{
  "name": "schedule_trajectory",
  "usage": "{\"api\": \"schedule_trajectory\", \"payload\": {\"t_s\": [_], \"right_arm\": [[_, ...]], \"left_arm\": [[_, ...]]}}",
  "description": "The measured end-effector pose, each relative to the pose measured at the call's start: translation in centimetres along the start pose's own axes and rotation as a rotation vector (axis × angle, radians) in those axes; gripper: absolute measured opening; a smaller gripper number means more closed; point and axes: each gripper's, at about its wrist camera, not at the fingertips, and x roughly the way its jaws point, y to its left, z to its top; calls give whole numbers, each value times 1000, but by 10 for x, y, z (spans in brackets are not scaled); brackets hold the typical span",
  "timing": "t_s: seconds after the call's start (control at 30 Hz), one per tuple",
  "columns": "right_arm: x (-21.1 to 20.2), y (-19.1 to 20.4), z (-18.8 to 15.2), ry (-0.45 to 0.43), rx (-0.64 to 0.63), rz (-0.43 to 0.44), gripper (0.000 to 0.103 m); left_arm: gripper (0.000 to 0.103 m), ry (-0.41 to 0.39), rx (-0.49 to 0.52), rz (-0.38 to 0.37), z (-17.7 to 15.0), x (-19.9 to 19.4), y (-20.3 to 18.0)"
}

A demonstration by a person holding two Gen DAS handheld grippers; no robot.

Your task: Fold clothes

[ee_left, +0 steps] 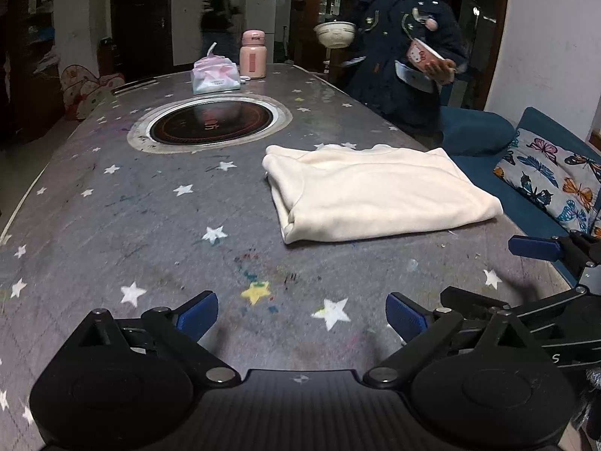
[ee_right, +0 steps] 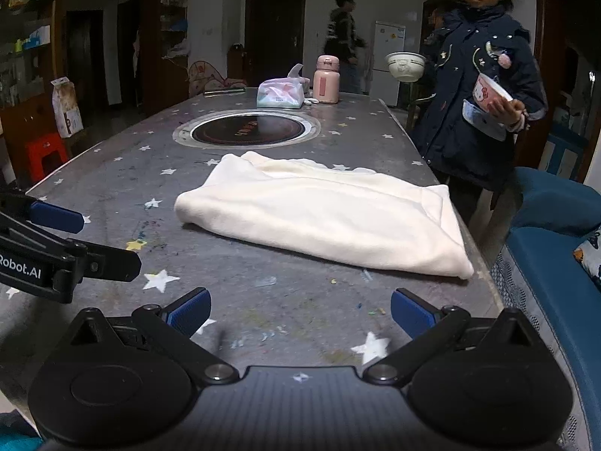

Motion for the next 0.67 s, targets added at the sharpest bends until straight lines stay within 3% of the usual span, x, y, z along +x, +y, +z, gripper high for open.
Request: {"api": "schedule_trajectory", "payload": {"t_s": [0.67], "right_arm": [[-12, 16, -5, -26, -17, 9, 103]], "left_arm": [[101, -22, -20, 42, -10, -15, 6]]}}
